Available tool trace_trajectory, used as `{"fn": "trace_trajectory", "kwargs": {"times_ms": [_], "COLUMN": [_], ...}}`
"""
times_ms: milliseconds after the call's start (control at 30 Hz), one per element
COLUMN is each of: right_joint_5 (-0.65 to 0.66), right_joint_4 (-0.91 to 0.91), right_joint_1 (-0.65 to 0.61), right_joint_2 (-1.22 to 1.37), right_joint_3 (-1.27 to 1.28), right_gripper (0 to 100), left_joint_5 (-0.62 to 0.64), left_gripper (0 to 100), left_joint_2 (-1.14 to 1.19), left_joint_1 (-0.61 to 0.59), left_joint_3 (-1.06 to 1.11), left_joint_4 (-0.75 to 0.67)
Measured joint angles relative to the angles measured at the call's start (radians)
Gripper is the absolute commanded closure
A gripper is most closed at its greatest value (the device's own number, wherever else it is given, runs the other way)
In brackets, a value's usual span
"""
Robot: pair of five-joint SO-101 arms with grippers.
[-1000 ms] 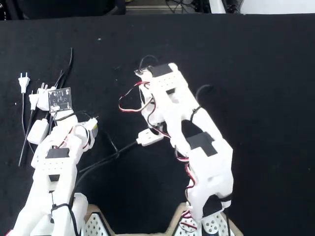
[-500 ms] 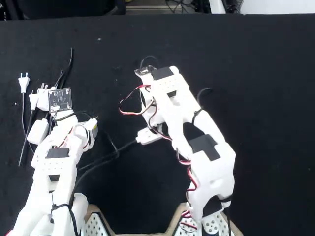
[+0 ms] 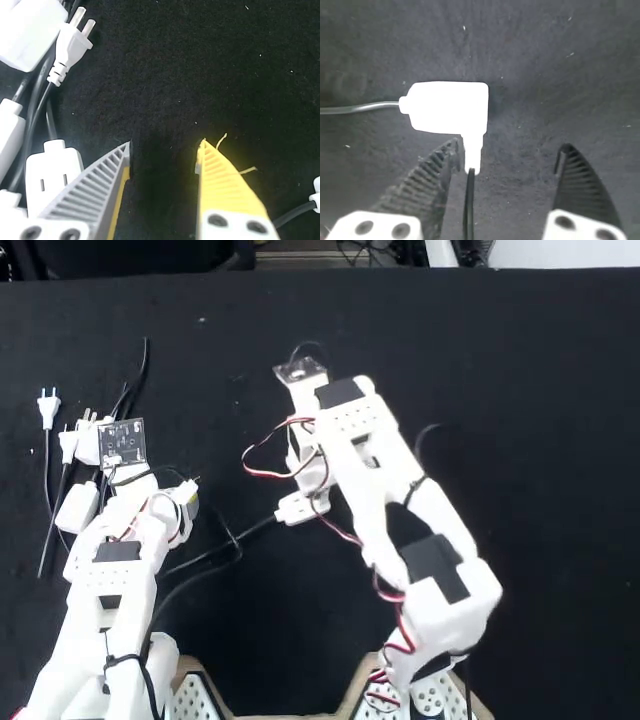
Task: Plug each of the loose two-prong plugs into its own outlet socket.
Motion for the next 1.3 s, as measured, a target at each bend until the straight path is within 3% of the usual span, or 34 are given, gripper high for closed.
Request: {"fn": "trace_trajectory", "kwargs": {"times_ms": [100,233,567,700,1033,1300], "right_joint_5": [0.02,0.166,0.85,1.109,1.181,1.249], "right_joint_4": [0.002,0.002,0.006,-0.006,-0.226,-0.342], "right_joint_1": [-0.032,-0.13,-0.196,-0.193,-0.121,-0.123], "right_joint_2": [-0.078,-0.169,-0.203,-0.203,-0.203,-0.203], "right_joint_3": [-0.032,-0.064,0.003,0.107,0.272,0.373], "right_gripper": [70.3,70.3,70.1,70.1,70.1,70.2], "left_joint_5": [0.0,0.0,0.0,0.015,0.318,0.351], "left_gripper": [78,78,78,78,78,78], "left_joint_2": [0.0,0.0,0.0,0.0,0.0,0.0], "left_joint_1": [0.0,0.0,-0.003,-0.064,-0.334,-0.351], "left_joint_3": [0.0,0.0,0.0,0.0,0.0,0.0], "left_joint_4": [0.0,0.0,0.0,0.0,0.0,-0.002]}}
